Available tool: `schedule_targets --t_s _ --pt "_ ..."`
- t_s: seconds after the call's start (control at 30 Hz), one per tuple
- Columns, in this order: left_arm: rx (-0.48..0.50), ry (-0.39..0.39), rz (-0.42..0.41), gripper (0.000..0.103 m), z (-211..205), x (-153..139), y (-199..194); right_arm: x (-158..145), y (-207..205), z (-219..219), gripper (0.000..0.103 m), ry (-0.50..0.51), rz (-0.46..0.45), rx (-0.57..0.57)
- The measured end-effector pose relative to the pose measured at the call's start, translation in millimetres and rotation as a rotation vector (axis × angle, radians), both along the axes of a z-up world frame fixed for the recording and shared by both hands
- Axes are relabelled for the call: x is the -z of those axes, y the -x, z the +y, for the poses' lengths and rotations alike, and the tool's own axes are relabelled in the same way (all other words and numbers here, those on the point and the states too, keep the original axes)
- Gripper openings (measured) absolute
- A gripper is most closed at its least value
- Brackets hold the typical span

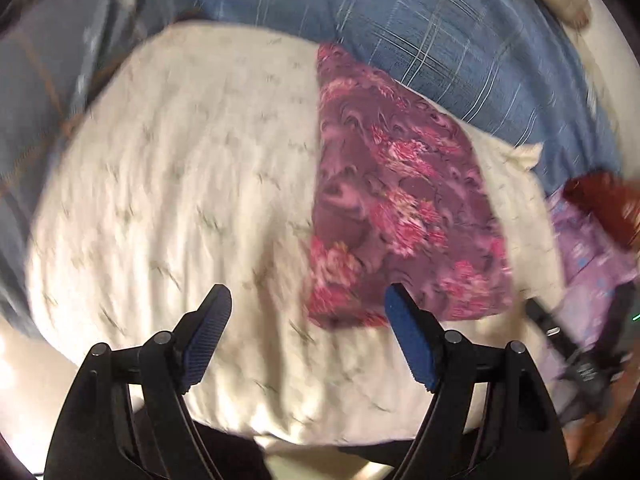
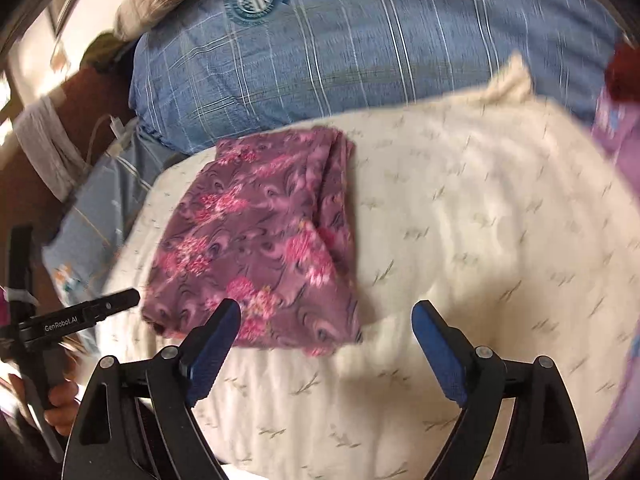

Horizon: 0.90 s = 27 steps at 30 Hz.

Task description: Fold small clothes

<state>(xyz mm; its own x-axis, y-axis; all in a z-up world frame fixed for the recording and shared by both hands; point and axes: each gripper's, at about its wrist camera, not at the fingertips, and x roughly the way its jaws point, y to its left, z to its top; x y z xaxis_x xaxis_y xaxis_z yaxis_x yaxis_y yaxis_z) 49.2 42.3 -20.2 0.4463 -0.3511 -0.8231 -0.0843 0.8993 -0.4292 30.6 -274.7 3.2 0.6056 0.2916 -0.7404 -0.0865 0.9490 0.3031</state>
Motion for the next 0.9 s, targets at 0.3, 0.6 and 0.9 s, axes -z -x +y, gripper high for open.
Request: schedule_targets --t_s 0.3,0.6,0.9 --pt "-0.037 0.149 0.12 0.067 -22 22 -31 27 -21 -4 0.042 -0.243 0.075 -0.013" --pt "-0.017 0.066 0.154 0.04 -19 44 -33 35 -24 -8 0.005 -0.159 0.097 -0.073" --pt "0.14 -0.056 -0.086 0.075 -24 -15 3 12 -16 -23 0.061 -0.134 0.039 -0.012"
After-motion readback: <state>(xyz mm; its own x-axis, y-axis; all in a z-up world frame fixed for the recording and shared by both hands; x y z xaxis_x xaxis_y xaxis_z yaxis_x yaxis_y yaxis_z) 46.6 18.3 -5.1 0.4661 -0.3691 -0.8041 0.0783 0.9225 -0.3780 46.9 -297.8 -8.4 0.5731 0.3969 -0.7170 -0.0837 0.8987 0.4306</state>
